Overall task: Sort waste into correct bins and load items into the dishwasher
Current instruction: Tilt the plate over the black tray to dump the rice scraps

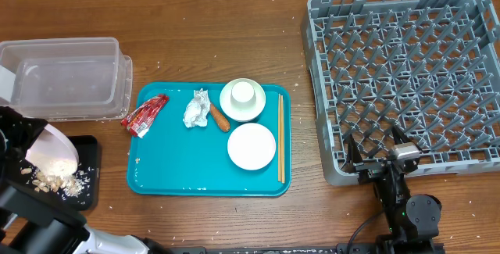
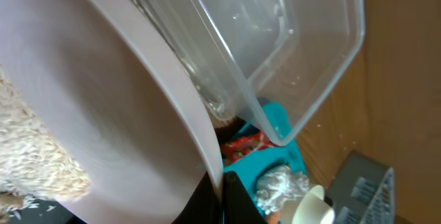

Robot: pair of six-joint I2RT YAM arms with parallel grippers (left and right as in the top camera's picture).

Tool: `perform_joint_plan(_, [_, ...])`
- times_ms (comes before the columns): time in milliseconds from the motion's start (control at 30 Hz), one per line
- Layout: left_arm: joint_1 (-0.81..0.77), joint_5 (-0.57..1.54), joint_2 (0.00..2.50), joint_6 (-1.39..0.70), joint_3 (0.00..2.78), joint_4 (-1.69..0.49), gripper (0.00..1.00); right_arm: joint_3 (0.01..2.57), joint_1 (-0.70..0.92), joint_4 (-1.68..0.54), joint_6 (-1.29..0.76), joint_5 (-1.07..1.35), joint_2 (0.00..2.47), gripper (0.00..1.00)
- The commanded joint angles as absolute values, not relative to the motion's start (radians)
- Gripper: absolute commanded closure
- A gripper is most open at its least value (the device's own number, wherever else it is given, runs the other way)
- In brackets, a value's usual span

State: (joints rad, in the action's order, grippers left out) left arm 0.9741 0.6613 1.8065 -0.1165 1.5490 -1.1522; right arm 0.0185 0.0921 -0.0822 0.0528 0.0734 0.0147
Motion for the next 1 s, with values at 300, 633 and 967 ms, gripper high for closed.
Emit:
perform_joint_plan(300, [1.054, 0.853, 1.789, -0.01, 1.546, -1.18, 0.96, 0.008, 0.09, -0.078, 0.056, 0.073, 0.004, 0.0])
perform_joint_plan(633, [1.118, 0.889, 1.787, 0.043, 1.546, -1.214, 0.96, 0.008, 0.09, -0.078, 0.056, 0.073, 0.004, 0.0])
perform_joint_plan(967, [1.152, 1.034, 1.785, 0.191, 1.546, -1.243, 0.96, 0.008, 0.09, -0.078, 0.056, 0.073, 0.004, 0.0])
